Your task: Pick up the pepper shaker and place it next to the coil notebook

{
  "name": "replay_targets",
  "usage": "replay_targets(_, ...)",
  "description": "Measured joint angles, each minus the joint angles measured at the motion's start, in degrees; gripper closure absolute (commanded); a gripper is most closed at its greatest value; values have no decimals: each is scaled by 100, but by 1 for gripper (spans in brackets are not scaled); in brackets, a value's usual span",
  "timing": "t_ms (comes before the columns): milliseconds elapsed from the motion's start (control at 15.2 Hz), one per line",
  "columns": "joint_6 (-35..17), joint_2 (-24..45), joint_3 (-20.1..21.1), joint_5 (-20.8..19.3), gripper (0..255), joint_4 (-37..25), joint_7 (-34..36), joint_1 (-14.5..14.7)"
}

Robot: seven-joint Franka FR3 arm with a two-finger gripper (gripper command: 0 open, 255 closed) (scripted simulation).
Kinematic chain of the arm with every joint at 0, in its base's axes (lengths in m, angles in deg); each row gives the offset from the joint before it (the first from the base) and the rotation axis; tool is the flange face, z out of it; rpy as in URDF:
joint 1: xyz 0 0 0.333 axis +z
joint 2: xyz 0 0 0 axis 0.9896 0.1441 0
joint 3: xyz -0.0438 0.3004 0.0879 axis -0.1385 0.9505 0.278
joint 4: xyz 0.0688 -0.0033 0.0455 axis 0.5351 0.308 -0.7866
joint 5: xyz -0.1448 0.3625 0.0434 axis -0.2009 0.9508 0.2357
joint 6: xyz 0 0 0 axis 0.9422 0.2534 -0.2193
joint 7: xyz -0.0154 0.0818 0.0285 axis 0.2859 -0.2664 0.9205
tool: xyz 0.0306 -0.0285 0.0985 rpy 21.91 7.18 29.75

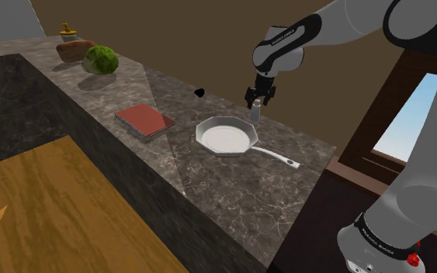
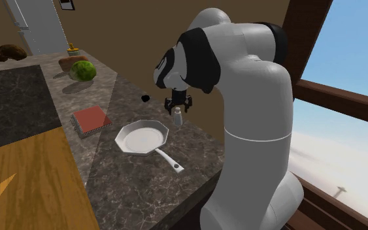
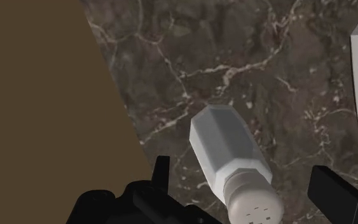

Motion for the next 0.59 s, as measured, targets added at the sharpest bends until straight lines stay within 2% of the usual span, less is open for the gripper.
replay_targets(396, -36, 14, 2, 8, 0, 20, -7, -2)
replay_targets(462, -36, 14, 2, 8, 255, 20, -7, -2)
replay_targets(594, -36, 12, 2, 8, 255, 18, -7, -2)
